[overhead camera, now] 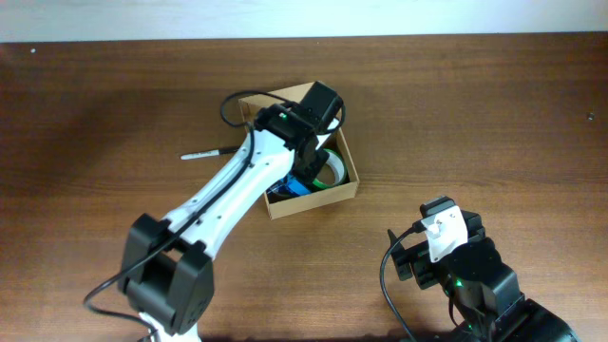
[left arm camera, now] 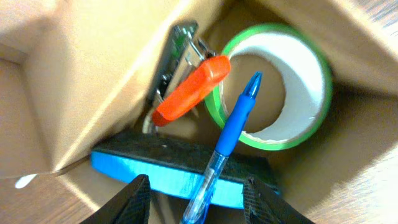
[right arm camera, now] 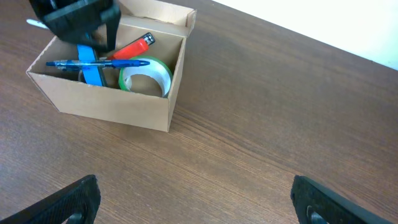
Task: Pack container
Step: 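Move left gripper to the white Sharpie marker and grasp it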
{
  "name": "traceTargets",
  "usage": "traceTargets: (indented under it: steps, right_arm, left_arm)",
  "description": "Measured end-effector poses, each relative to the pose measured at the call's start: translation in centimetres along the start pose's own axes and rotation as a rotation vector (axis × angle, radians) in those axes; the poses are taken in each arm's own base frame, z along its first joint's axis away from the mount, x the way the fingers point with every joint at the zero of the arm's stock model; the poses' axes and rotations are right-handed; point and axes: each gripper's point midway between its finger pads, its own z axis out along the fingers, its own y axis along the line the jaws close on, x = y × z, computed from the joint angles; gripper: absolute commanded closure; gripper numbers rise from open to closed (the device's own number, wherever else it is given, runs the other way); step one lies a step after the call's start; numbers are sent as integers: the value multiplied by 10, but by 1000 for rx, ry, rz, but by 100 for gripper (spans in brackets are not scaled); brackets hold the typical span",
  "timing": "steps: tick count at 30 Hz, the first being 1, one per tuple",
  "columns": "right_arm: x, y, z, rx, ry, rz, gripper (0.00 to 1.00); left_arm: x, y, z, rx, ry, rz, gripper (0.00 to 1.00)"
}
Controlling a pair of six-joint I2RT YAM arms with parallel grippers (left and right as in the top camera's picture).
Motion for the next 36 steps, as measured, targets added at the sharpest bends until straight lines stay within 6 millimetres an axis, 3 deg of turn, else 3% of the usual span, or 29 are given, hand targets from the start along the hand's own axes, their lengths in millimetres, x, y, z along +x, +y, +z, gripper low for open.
traceTargets:
  steps: [5,8,10,17,22,26,27,28,36]
  right_arm:
    - [0,0,0,0,0,0,1]
    - [0,0,0,0,0,0,1]
    - [0,0,0,0,0,1,1]
    - [0,0,0,0,0,0,1]
    - [0,0,0,0,0,0,1]
    - [0,0,0,0,0,1,1]
    - [0,0,0,0,0,0,1]
    - [0,0,0,0,0,0,1]
    - [0,0,0,0,0,0,1]
  left_arm:
    - [-9,10,-31,-6,-82,-78,42]
    - [-10,30,-45,-25,-118,-229,31]
    - [-7,53,-50,-40,-129,-399,22]
    - [38,155,-46,-134,-98,-1137,13]
    - [60,193,-44,-175,-116,-1545,13]
    - [71,201,-25,-206,-75,-1772,13]
    - [75,201,-17,-220,-51,-1829,11]
    - [82,200,-7,-238,-13,-1896,0]
    - [99,213,54,-243,112,-2134,0]
